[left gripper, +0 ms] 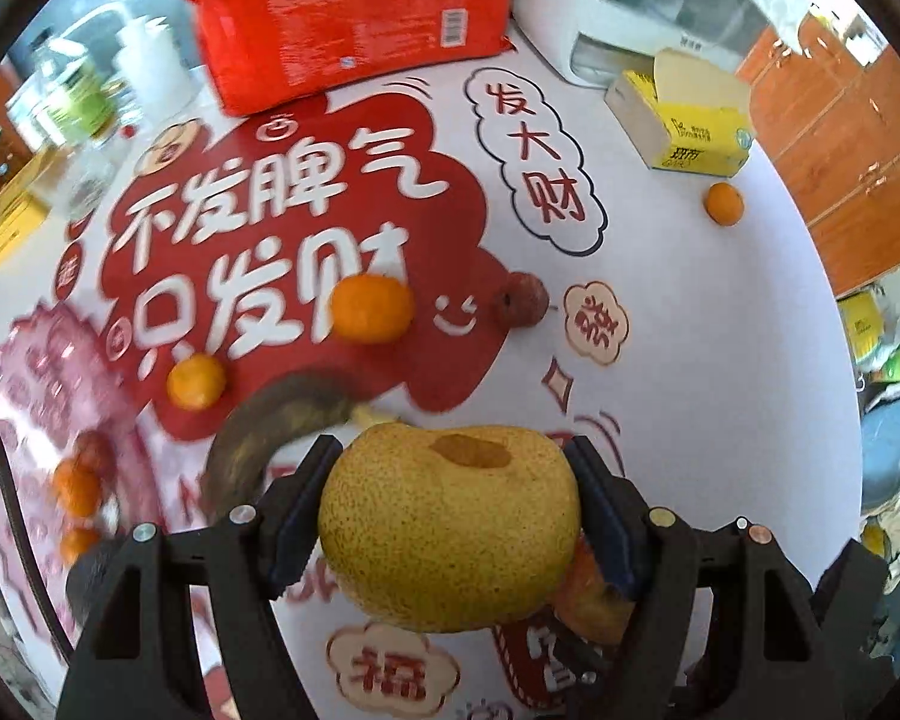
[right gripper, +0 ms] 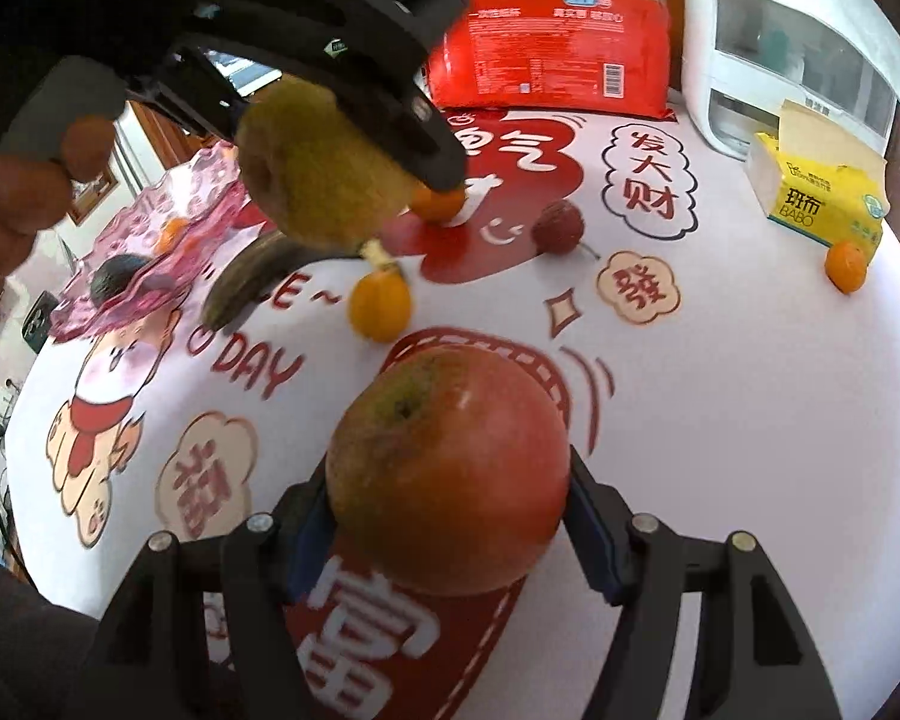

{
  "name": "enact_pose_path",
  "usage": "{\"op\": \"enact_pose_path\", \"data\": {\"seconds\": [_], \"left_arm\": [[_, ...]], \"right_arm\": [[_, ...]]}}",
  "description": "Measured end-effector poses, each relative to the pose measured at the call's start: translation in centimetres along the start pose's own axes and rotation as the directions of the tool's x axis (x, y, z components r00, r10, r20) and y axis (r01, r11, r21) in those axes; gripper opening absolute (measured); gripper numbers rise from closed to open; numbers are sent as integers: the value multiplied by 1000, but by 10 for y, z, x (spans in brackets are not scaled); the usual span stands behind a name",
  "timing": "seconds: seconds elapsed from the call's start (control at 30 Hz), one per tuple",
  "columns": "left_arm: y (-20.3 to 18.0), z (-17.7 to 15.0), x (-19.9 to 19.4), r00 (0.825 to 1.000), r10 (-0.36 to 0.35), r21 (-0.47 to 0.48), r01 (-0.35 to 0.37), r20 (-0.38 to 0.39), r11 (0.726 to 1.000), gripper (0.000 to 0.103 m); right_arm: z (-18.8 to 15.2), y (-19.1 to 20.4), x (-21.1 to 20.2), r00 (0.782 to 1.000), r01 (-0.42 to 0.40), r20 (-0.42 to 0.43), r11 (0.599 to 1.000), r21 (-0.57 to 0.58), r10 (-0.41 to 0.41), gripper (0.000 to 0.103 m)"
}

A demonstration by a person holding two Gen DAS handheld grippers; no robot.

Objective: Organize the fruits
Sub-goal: 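Lift the pear with the left tool toward the bowl while the right tool lifts the apple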

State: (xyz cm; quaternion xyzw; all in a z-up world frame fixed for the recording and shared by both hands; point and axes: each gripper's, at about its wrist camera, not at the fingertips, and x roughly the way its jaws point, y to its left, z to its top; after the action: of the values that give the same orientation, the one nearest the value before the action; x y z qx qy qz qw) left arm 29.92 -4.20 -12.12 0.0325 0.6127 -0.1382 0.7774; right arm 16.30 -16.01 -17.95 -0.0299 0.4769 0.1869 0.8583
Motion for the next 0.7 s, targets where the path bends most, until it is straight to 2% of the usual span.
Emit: {"op": "enact_pose_path", "data": {"seconds": [0.23, 0.37, 0.7], "left_arm": [[27, -53, -45, 999, 12, -71, -8, 47, 997, 74], [58, -92, -68, 998, 26, -136, -18, 58, 991, 74], [141, -168, -94, 997, 69, -250, -61, 24, 966, 74]], "right_arm": [[-15, 26, -19, 999, -33, -15, 999, 29, 34, 67], [-25, 48, -28, 997, -64, -37, 997, 48, 66, 67], [-31, 118, -38, 991, -127, -25, 992, 16, 128, 67]]}}
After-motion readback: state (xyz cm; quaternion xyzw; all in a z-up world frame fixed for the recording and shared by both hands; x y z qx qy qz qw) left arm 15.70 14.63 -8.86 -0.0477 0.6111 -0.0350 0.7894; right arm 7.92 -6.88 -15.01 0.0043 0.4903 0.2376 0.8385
